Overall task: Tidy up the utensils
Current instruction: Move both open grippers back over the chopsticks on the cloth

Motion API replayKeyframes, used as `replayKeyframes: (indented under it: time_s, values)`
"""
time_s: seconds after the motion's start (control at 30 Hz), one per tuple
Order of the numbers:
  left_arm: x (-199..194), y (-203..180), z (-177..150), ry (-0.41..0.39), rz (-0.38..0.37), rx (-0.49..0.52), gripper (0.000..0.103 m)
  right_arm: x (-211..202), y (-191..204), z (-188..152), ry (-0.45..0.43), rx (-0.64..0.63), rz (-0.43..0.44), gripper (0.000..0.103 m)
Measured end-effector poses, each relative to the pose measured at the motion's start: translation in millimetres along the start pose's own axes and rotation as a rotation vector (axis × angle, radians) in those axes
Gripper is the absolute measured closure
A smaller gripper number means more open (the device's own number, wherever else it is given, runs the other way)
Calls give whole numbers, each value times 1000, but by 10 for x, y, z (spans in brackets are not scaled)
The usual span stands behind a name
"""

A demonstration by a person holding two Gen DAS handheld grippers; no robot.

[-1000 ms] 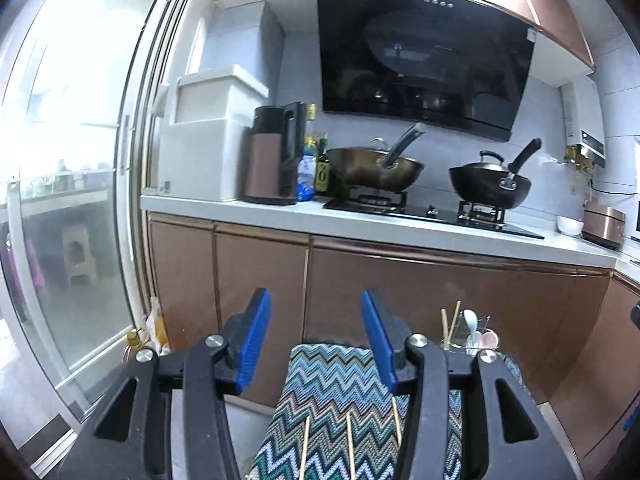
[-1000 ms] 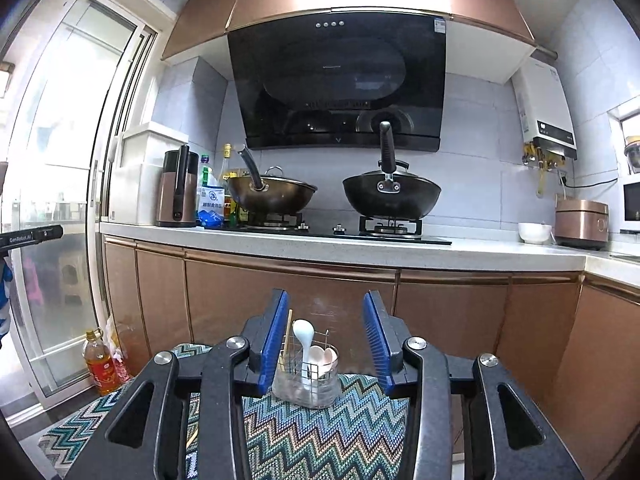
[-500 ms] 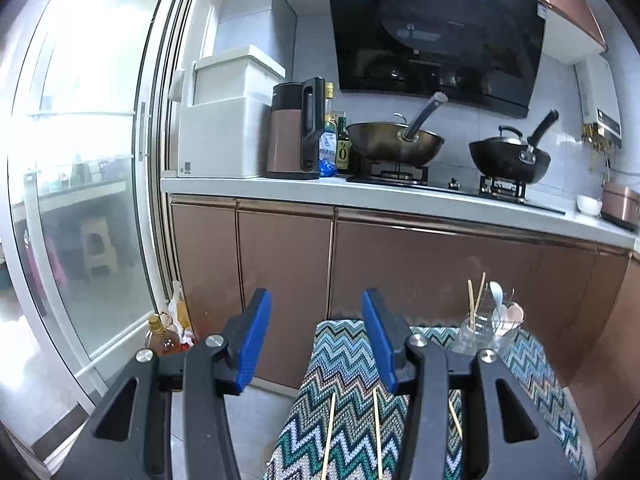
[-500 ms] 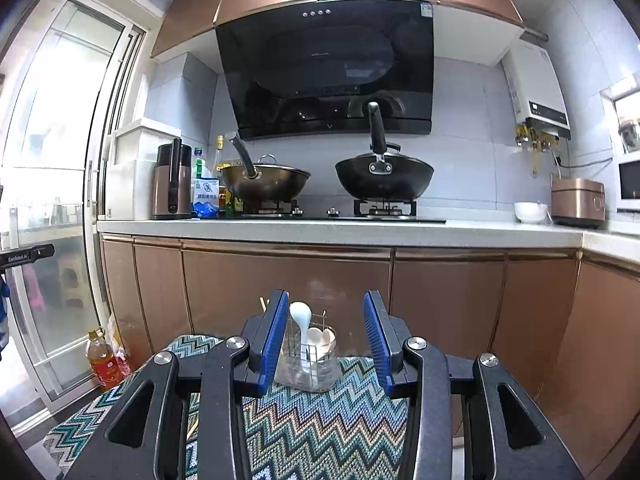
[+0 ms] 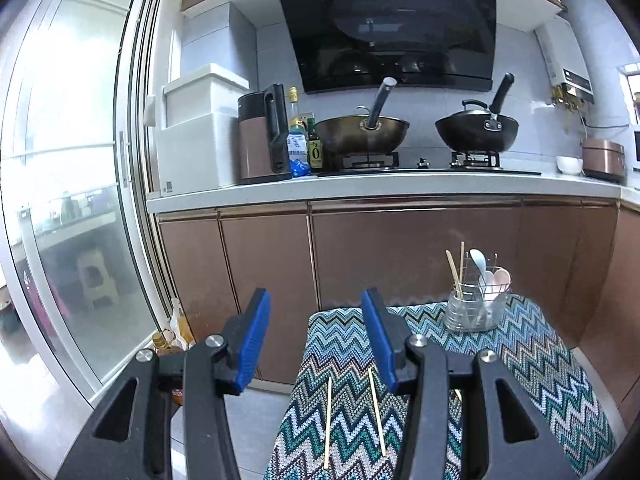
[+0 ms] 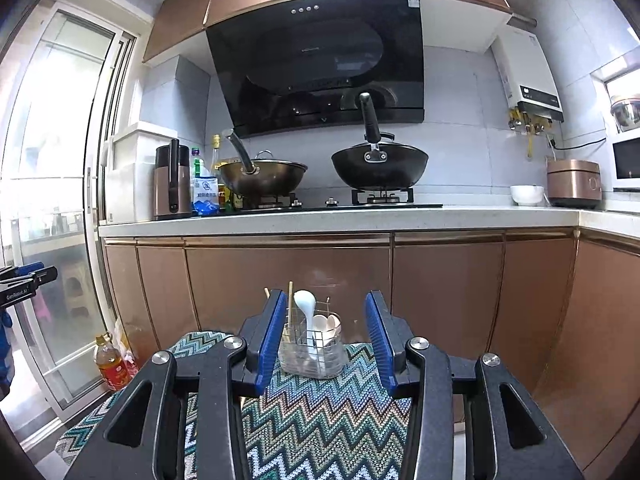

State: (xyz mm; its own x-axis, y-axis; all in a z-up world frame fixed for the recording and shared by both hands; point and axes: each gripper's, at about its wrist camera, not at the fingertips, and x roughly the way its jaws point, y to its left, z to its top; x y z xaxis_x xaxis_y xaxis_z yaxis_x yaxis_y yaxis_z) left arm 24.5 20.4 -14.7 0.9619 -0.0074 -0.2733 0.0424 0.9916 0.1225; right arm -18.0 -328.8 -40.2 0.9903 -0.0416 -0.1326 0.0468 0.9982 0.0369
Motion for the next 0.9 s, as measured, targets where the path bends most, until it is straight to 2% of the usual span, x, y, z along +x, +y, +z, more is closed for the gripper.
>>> replayKeyframes:
  time_s: [0.27, 0.5, 0.9]
  values:
    - [-19, -48, -26, 4, -7, 24, 58, 34, 69, -42, 16, -8, 17, 62]
    - [144, -90, -114, 50, -12, 34, 58, 173, 76, -120, 50, -5, 22, 62]
    - [831, -78, -410, 245, -50, 2, 58, 705, 166, -405, 188, -20, 73, 62]
